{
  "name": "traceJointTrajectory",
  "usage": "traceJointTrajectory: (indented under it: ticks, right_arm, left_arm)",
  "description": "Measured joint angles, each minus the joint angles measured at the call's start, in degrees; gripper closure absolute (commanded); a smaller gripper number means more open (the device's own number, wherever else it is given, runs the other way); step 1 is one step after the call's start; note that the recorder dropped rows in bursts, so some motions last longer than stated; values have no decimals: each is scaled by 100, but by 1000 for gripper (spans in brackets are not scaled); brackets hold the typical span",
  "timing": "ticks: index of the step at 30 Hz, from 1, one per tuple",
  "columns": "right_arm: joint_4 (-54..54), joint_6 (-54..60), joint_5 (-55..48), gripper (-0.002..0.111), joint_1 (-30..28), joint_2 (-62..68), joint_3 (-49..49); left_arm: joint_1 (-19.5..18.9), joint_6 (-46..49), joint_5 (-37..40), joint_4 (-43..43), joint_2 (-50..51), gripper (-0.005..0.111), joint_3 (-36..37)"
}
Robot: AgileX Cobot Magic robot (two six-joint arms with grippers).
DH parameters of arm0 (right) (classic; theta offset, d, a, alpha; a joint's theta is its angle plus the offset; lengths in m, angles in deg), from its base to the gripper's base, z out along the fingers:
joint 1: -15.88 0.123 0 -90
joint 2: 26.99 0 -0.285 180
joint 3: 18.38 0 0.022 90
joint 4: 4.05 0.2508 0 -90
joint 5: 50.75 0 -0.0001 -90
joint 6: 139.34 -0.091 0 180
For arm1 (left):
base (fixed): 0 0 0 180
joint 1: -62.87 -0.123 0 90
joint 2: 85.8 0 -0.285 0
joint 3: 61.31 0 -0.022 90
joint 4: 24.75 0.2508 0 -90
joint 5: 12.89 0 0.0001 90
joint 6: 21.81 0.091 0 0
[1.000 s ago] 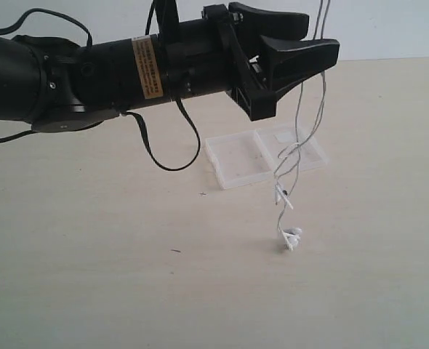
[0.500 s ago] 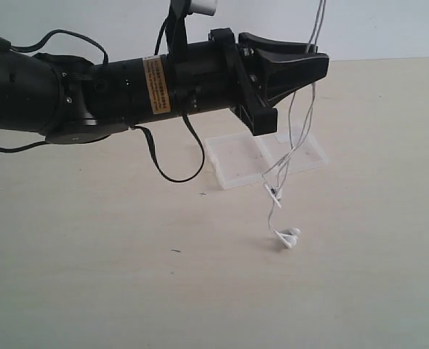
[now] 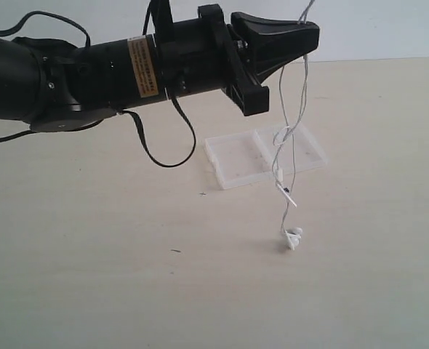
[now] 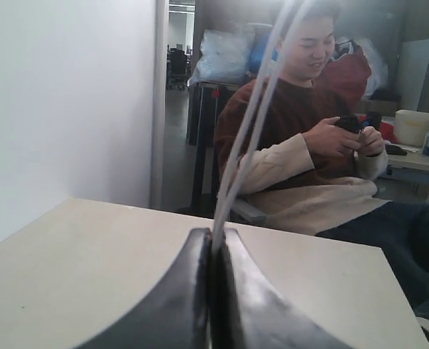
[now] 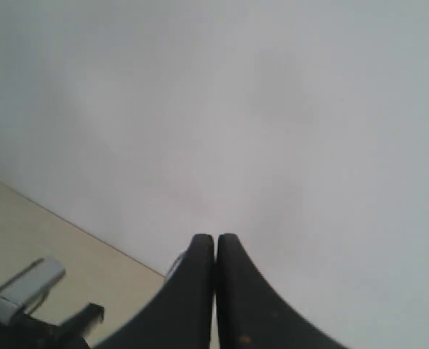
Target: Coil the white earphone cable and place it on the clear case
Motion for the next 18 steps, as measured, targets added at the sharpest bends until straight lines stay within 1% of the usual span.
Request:
traceJointTrajectory:
  ticks: [2, 9, 14, 18]
  right_arm:
    - [-308, -121, -287, 108, 0, -89, 0]
    - [-997, -207, -2014, 108, 0, -157, 0]
    - [-1108, -207, -2540, 108, 0, -157, 0]
    - [-1297, -207, -2633, 108, 0, -157, 0]
  left_arm:
    - [-27, 0, 0, 0, -37, 107, 0]
    - [-40, 0, 21, -9, -206, 107, 0]
    - [-40, 0, 21, -21, -357, 107, 0]
    - [-40, 0, 193, -21, -532, 107, 0]
